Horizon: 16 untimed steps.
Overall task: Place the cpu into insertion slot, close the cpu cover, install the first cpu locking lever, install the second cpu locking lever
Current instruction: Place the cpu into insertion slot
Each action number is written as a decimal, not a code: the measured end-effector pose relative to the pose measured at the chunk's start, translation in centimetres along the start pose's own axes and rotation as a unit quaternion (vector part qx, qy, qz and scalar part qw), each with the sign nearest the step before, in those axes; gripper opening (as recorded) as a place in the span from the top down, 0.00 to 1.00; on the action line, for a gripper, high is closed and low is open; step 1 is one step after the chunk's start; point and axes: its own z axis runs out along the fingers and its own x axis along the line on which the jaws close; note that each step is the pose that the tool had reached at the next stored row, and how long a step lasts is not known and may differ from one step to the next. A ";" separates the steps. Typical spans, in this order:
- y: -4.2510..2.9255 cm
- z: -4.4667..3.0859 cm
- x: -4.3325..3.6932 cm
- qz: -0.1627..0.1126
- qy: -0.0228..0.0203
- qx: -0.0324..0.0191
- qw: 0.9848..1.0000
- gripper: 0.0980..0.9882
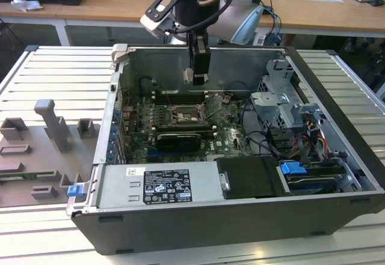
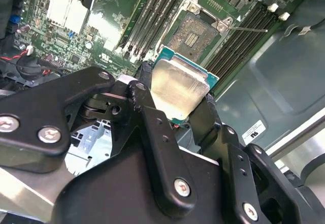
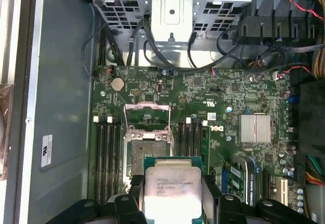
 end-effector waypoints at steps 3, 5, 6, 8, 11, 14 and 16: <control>-0.01 0.10 0.00 0.002 0.000 0.000 1.000 0.51; -0.02 0.19 -0.01 0.002 0.000 0.000 1.000 0.51; -0.02 0.23 -0.01 0.002 0.000 0.000 1.000 0.51; -0.03 0.38 -0.01 0.002 0.000 0.000 1.000 0.51; -0.04 0.51 -0.01 0.002 0.000 0.000 1.000 0.51; -0.05 0.65 -0.01 0.002 0.000 0.000 1.000 0.51; -0.06 0.73 -0.01 0.002 0.000 0.000 1.000 0.51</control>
